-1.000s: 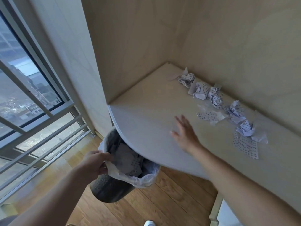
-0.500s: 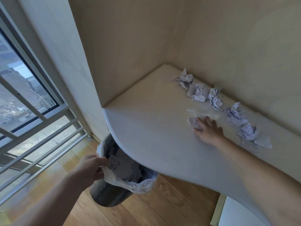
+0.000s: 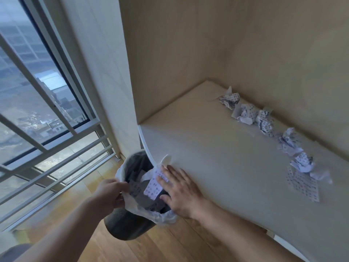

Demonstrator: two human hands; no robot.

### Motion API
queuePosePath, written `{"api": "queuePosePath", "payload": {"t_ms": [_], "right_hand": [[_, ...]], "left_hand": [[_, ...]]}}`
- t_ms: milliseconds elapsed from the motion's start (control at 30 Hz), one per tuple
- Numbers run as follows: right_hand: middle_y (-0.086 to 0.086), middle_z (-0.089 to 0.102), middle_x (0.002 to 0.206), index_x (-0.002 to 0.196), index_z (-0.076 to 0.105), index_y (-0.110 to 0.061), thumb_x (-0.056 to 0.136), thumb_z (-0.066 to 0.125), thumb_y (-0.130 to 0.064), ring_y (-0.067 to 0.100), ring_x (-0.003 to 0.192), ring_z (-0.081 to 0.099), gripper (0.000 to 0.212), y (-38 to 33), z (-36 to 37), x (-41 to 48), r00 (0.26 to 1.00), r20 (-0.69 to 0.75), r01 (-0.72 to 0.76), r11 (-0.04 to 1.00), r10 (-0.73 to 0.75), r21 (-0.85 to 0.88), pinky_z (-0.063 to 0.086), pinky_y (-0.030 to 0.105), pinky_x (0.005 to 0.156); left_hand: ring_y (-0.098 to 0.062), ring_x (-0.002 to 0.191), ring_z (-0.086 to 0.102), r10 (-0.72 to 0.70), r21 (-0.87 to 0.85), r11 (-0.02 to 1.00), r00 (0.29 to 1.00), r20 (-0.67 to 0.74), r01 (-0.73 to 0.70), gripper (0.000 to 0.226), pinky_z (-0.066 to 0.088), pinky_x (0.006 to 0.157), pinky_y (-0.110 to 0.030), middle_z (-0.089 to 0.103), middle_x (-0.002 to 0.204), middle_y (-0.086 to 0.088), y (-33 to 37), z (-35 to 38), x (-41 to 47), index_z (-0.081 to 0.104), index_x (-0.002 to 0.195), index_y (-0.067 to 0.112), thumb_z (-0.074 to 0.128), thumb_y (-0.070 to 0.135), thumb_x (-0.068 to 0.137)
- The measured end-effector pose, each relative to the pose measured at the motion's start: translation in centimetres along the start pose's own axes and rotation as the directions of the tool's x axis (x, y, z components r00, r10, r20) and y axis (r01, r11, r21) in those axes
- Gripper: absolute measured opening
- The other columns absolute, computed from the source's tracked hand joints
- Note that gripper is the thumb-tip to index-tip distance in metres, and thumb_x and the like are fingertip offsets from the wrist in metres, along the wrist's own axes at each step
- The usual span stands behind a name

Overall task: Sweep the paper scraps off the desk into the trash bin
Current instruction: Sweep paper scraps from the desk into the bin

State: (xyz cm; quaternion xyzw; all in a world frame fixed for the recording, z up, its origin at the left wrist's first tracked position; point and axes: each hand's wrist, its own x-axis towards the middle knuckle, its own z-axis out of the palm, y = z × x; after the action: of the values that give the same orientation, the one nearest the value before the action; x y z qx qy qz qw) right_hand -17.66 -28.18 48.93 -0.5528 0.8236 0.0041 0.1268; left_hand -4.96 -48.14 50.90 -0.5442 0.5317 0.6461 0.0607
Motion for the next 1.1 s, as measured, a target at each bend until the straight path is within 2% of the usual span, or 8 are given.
{"api": "queuePosePath", "payload": {"t_ms": [267,400,500,600,767,867,933,1100], "right_hand": [[-0.002,0.0,0.164,0.152,0.016,-0.03,0.101,0.027,-0.043,0.02,0.15,-0.006,0.054,-2.4,-1.3,0.2,0.961,0.163,0.225,0.974,-0.224,0.009,-0.007,0.05,0.121],[-0.019,-0.003,0.162,0.15,0.009,-0.044,0.098,0.031,-0.051,0.026,0.15,0.005,0.056,-3.9,-1.6,0.3,0.924,0.365,-0.008,0.949,-0.114,0.316,0.011,0.053,0.12],[-0.017,0.007,0.162,0.15,0.016,-0.042,0.097,0.033,-0.052,0.022,0.149,0.013,0.056,-4.0,-1.9,0.4,0.955,0.295,-0.109,0.895,-0.026,0.433,0.016,0.052,0.118],[-0.01,0.017,0.162,0.151,0.024,-0.033,0.098,0.037,-0.048,0.015,0.147,0.018,0.056,-3.8,-2.3,0.4,0.968,0.251,-0.14,0.83,-0.001,0.541,0.016,0.038,0.12],[-0.005,0.034,0.156,0.147,0.036,-0.028,0.099,0.04,-0.043,0.016,0.141,0.034,0.051,-4.3,-3.7,0.4,0.964,0.256,-0.213,0.782,0.07,0.586,0.027,0.034,0.115],[-0.001,0.046,0.147,0.14,0.048,-0.025,0.097,0.045,-0.041,0.018,0.131,0.046,0.046,-5.0,-5.3,1.0,0.962,0.209,-0.265,0.771,0.173,0.578,0.036,0.033,0.108],[0.002,0.053,0.138,0.132,0.056,-0.022,0.094,0.049,-0.04,0.019,0.123,0.053,0.042,-6.4,-8.1,0.6,0.95,0.166,-0.31,0.778,0.263,0.547,0.042,0.033,0.101],[0.006,0.066,0.114,0.112,0.064,-0.015,0.09,0.053,-0.043,0.021,0.102,0.061,0.038,-7.7,-8.3,1.1,0.887,0.267,-0.459,0.666,0.376,0.588,0.046,0.032,0.084]], "left_hand": [[-0.024,0.045,0.068,0.018,-0.004,1.0,1.0,-0.019,-0.018,0.007,0.053,0.041,-0.027,0.062,0.071,-0.02,-0.8,-2.1,-1.6,0.064,0.086,-0.01,0.067,-0.005,0.08],[-0.029,0.052,0.065,0.019,-0.008,1.0,0.999,-0.038,-0.019,0.007,0.052,0.038,-0.027,0.061,0.072,-0.02,-0.9,-2.5,-2.5,0.064,0.087,-0.01,0.066,-0.006,0.082],[-0.031,0.058,0.062,0.013,-0.024,1.0,0.999,-0.045,-0.014,0.008,0.054,0.038,-0.027,0.06,0.073,-0.02,-0.8,-3.2,-3.1,0.064,0.088,-0.011,0.066,-0.007,0.081],[-0.03,0.057,0.059,0.013,-0.061,0.998,0.999,-0.032,-0.015,0.007,0.055,0.041,-0.027,0.059,0.072,-0.019,-0.6,-4.2,-3.8,0.063,0.087,-0.011,0.065,-0.008,0.08],[-0.036,0.072,0.063,0.04,-0.086,0.995,0.998,-0.055,-0.045,0.006,0.057,0.059,-0.037,0.061,0.086,-0.025,0.4,-6.1,-5.3,0.063,0.085,-0.009,0.065,-0.006,0.081],[-0.032,0.065,0.062,0.074,-0.089,0.993,0.992,-0.105,-0.084,0.005,0.057,0.051,-0.033,0.058,0.083,-0.022,1.9,-7.9,-6.8,0.061,0.082,-0.007,0.065,-0.006,0.08],[-0.027,0.06,0.052,0.123,-0.116,0.984,0.983,-0.135,-0.138,0.008,0.045,0.047,-0.029,0.049,0.079,-0.018,3.4,-10.2,-9.5,0.058,0.08,-0.006,0.064,-0.009,0.077],[-0.023,0.047,0.048,0.088,-0.135,0.983,0.971,-0.224,-0.121,0.013,0.045,0.036,-0.021,0.046,0.065,-0.014,5.4,-13.1,-11.5,0.053,0.073,-0.002,0.063,-0.012,0.073]]}}
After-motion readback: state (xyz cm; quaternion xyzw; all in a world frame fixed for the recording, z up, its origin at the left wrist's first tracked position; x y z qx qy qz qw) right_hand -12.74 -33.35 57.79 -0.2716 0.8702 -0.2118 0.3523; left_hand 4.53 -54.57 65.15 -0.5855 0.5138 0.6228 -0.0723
